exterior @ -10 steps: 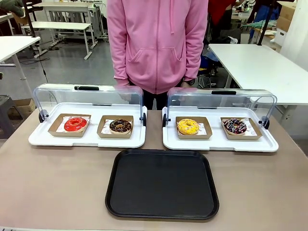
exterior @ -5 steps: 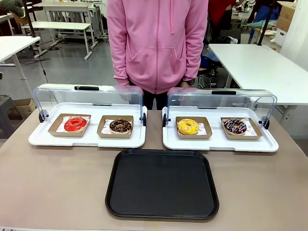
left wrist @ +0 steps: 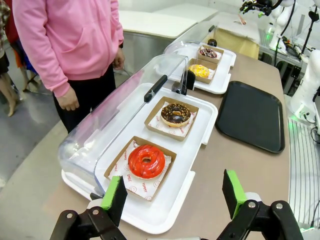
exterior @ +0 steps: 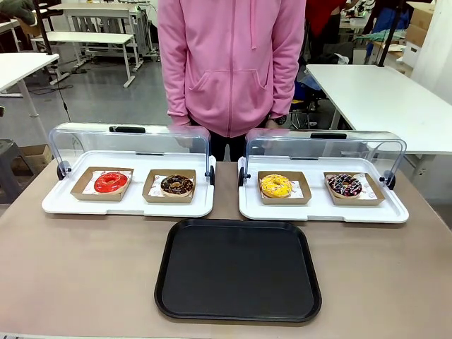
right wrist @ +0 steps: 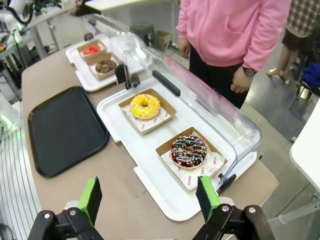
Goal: Move the first donut from the left to the tray.
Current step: Pick up the Paper togo box containing the Donut indicated by the person and place it on the Handle tray.
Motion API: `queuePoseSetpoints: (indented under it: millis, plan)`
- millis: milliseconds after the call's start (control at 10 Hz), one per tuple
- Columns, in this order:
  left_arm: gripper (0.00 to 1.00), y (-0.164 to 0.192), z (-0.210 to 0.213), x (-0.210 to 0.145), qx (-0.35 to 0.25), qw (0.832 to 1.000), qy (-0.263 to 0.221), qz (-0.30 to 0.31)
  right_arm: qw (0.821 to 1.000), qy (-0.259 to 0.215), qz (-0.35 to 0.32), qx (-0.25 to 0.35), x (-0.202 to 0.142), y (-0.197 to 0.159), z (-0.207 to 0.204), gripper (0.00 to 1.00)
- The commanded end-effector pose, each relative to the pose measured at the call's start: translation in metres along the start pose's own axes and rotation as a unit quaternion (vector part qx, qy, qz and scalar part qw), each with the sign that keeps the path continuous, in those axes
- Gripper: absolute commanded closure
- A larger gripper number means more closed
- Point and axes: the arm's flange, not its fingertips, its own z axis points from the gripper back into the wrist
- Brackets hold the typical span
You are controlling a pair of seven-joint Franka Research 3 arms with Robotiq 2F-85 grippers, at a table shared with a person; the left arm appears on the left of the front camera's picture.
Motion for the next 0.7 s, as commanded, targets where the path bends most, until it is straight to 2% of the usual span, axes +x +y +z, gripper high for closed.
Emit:
queuePoseSetpoints:
  millis: [0,600]
  plan:
    - [0.0,0.0002,-0.0005,0.0008,0.001,1.0,0.004,0.002,1.0,-0.013,0.004,0.0,0.001,-0.0009,-0.0022,0.0]
    - [0.0,0.0002,-0.0005,0.0008,0.001,1.0,0.004,0.002,1.0,-0.013,0.004,0.0,0.001,-0.0009,-0.0022,0.0]
